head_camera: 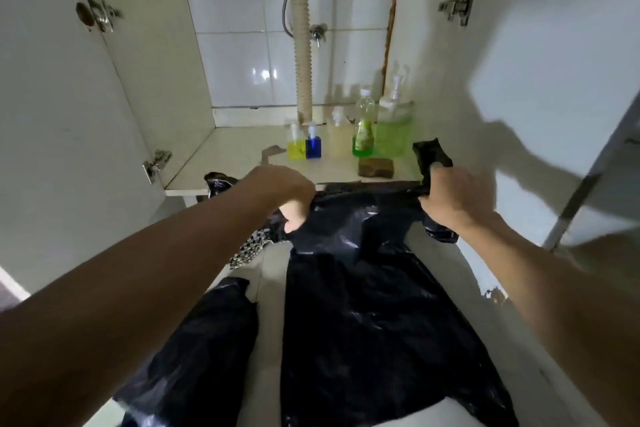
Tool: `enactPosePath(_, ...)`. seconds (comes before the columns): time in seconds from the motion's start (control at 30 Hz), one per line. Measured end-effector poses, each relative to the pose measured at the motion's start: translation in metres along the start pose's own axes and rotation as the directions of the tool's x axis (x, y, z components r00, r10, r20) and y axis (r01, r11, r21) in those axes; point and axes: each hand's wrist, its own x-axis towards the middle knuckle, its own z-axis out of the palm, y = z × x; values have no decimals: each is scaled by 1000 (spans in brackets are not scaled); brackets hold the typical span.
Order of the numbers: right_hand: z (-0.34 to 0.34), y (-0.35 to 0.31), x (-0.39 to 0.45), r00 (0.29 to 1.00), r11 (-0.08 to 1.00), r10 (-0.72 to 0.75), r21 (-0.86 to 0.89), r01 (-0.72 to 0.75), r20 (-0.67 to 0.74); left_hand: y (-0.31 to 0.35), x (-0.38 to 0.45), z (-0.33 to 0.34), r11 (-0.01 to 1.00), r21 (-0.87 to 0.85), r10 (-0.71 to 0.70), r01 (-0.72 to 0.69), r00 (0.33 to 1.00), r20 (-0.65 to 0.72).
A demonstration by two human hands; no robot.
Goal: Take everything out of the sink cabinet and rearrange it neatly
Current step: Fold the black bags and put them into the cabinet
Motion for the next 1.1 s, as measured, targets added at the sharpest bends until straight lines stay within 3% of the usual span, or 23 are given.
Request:
enactPosePath(0.13,40,21,-59,915,998,22,-67,5,402,43,12,67,989,-15,146,-148,944,295)
enactPosePath(0.23,83,31,-98,857,994,70,-107,-18,511,79,21,126,976,-45,213,-215,876,432)
enactPosePath(0.3,114,37,-118,846,994,84,-107,-32,526,102,20,158,964,-99,264,-245,864,429)
enactPosePath(0.4,151,44,-147,798,991,130,-83,-100,588,132,8,201,956,-184,279,-229,904,325)
enactPosePath(0.47,169,47,-165,736,983,171,-60,-174,655,146,0,224,957,-215,255,-197,923,288)
enactPosePath(0.6,187,52,-190,566,959,202,-43,-280,799,164,-9,250,948,-291,248,-131,875,416)
enactPosePath(0.77,185,54,-192,504,956,199,-53,-288,840,166,-14,253,949,-305,246,-83,799,549)
enactPosePath(0.9,160,41,-178,399,970,169,-81,-227,901,165,-15,258,891,-387,203,236,557,805)
enactPosePath(0.97,145,29,-170,342,976,141,-72,-207,929,162,-16,256,865,-396,196,307,519,832)
enactPosePath(1.03,131,14,-160,337,978,120,-51,-204,934,152,-13,249,849,-408,199,336,513,835)
enactPosePath(1.1,117,-5,-142,428,988,69,-2,-155,901,132,-6,236,818,-441,202,369,535,821)
